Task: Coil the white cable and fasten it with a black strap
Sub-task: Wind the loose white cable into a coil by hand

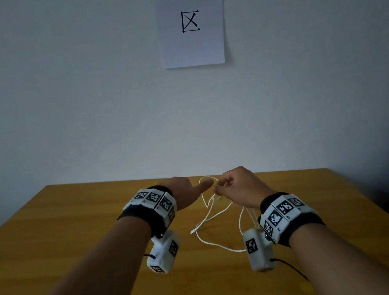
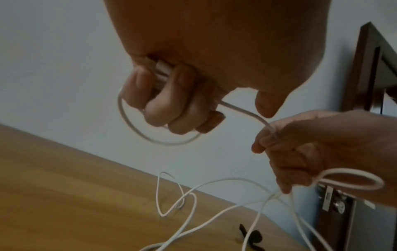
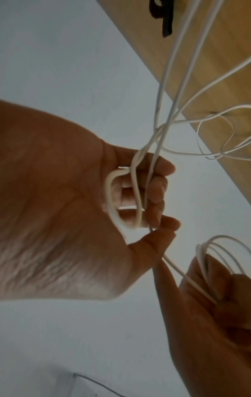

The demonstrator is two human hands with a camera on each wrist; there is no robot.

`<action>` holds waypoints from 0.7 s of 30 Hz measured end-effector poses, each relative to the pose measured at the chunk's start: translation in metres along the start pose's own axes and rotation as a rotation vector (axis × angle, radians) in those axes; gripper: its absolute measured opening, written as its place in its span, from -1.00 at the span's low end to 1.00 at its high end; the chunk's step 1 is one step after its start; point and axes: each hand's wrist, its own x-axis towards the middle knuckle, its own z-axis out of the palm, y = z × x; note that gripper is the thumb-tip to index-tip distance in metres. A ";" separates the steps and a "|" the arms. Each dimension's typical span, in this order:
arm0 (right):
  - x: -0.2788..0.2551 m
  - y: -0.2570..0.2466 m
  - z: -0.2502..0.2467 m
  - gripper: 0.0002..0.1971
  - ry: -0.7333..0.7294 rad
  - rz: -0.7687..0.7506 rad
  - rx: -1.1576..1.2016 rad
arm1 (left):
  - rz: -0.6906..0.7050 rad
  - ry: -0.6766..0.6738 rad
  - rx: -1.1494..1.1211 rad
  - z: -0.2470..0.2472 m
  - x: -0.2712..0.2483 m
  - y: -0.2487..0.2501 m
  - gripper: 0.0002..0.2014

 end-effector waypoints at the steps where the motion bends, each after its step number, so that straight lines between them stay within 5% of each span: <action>1: 0.000 0.000 0.000 -0.82 0.000 0.005 0.000 | -0.013 -0.012 -0.087 -0.001 0.000 0.001 -0.20; 5: 0.000 0.002 0.000 -0.77 -0.010 0.013 -0.008 | -0.070 -0.056 -0.531 -0.008 -0.004 0.004 -0.32; 10: 0.000 0.008 0.001 -0.76 -0.021 -0.016 -0.046 | 0.056 -0.185 -1.155 -0.020 -0.010 0.007 -0.44; 21: -0.004 0.011 0.008 -0.82 -0.089 0.011 -0.094 | 0.273 -0.234 -1.951 -0.036 -0.010 0.007 -0.49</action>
